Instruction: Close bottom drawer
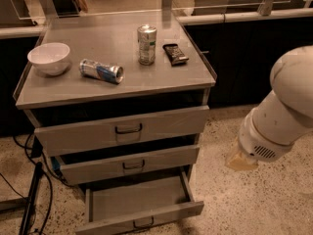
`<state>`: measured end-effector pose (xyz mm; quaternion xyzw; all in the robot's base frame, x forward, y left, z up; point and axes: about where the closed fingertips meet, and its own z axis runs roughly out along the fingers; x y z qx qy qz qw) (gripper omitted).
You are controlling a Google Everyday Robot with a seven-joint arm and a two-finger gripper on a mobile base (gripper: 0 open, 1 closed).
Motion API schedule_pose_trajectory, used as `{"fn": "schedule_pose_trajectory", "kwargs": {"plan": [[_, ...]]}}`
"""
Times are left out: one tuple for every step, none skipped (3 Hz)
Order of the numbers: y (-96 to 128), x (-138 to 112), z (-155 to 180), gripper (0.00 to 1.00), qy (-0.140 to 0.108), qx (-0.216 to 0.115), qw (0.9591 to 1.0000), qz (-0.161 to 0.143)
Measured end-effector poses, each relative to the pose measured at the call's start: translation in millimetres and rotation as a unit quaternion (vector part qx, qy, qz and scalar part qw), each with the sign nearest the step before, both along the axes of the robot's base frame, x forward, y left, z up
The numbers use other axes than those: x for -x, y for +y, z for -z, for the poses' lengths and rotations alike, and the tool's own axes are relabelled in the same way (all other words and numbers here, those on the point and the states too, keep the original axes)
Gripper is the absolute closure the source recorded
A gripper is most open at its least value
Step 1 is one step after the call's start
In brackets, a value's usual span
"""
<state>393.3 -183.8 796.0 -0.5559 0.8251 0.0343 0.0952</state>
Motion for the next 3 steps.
{"fn": "schedule_pose_trajectory", "kwargs": {"plan": [[0.0, -1.4, -3.0, 1.0, -0.003, 0.0, 1.0, 0.0], [4.3, 1.9, 16.7, 1.0, 0.015, -0.002, 0.9999, 0.008], [17.1, 5.1, 102.3, 1.0, 0.048, 0.009, 0.9981, 0.038]]}}
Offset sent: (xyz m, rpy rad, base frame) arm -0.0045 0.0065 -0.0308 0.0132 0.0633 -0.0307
